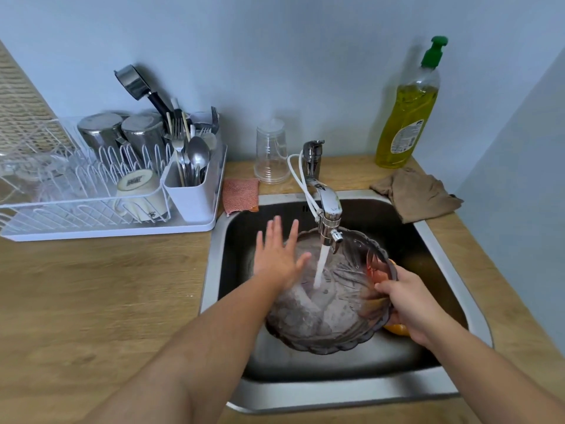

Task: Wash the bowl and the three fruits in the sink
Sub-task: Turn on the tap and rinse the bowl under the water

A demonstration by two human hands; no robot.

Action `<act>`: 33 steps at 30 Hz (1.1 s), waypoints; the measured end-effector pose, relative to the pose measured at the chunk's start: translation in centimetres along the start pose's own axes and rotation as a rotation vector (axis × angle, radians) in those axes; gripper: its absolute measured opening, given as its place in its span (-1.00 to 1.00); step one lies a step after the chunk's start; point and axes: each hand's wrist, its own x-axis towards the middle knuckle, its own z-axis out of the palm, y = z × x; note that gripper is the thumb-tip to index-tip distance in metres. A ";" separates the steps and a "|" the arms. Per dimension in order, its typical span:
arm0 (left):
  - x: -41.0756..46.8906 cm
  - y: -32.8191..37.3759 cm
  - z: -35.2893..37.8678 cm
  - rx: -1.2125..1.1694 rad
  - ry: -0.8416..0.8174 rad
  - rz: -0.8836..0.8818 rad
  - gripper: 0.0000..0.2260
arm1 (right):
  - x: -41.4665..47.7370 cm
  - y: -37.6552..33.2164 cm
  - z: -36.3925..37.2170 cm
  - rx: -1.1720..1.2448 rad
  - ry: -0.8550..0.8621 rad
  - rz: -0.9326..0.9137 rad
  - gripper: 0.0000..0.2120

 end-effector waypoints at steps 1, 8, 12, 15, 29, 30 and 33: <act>0.0 -0.4 -0.2 -0.036 -0.037 -0.030 -0.35 | 0.0 0.1 0.0 -0.010 0.011 -0.001 -0.67; 0.7 3.9 1.5 -0.108 -0.033 0.168 -0.28 | 0.0 1.4 0.2 -0.012 0.032 -0.012 -0.67; 0.0 2.3 0.7 -0.232 -0.093 -0.128 -0.35 | 0.2 1.6 -0.4 -0.026 0.043 -0.026 -0.68; -2.3 4.1 0.9 -0.196 -0.110 -0.032 -0.27 | 0.2 2.2 -0.1 -0.043 0.060 -0.021 -0.70; -5.1 1.1 3.3 -0.037 -0.218 0.272 -0.39 | 0.8 1.4 -1.2 -0.087 0.168 -0.108 -0.63; -5.0 1.8 3.2 -0.066 -0.194 0.245 -0.35 | 0.8 1.7 -0.8 -0.084 0.156 -0.116 -0.63; -3.9 5.1 2.6 -0.252 -0.186 0.201 -0.33 | 0.2 2.3 1.0 -0.006 0.085 -0.089 -0.65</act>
